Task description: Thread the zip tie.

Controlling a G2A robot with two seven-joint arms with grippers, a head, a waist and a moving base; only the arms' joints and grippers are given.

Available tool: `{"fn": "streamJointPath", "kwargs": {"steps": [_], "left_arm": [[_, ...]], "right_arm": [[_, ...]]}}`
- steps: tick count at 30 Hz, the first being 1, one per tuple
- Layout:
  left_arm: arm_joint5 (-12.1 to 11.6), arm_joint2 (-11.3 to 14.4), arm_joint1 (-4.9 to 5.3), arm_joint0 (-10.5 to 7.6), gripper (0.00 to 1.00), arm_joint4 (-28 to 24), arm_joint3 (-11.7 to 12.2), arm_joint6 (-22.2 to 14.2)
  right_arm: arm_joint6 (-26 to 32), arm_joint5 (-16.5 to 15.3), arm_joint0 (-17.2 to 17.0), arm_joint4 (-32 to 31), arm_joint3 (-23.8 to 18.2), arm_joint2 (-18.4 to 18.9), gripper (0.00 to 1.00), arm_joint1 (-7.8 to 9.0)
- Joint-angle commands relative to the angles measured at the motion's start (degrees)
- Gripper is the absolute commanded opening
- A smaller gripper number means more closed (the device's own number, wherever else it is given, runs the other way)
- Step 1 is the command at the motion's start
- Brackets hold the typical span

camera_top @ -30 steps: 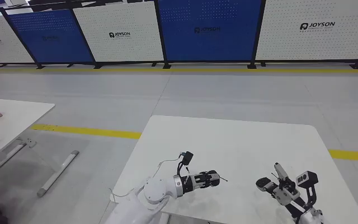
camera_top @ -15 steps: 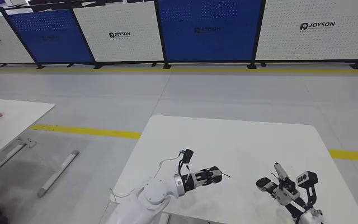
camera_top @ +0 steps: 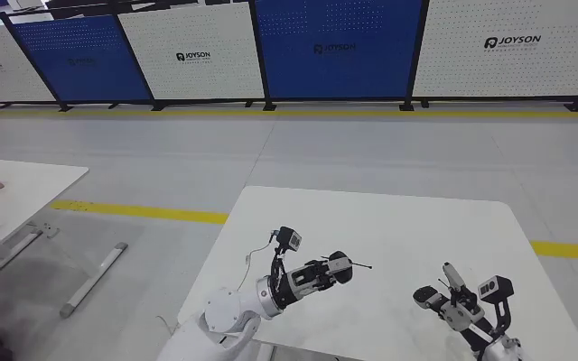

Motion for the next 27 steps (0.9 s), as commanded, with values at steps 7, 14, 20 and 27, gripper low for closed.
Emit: {"fn": "streamJointPath", "kwargs": {"steps": [7,14,20,27], "left_arm": [[-1.08,-0.13,0.24,0.43,0.00,-5.34,-3.98,-5.22],[-0.72,-0.20,0.40,0.09,0.00,-7.45,-3.59,-8.60],[-0.46,-0.03,0.37,0.06,0.00,-7.47,-3.66,-8.24],[-1.08,-0.97,0.40,0.19,0.00,-16.69,-6.41,-16.71]], "right_arm": [[0.00,0.00,0.00,0.00,0.00,0.00,1.00,0.00],[0.00,0.00,0.00,0.00,0.00,0.00,1.00,0.00],[0.00,0.00,0.00,0.00,0.00,0.00,1.00,0.00],[0.00,0.00,0.00,0.00,0.00,0.00,1.00,0.00]]}}
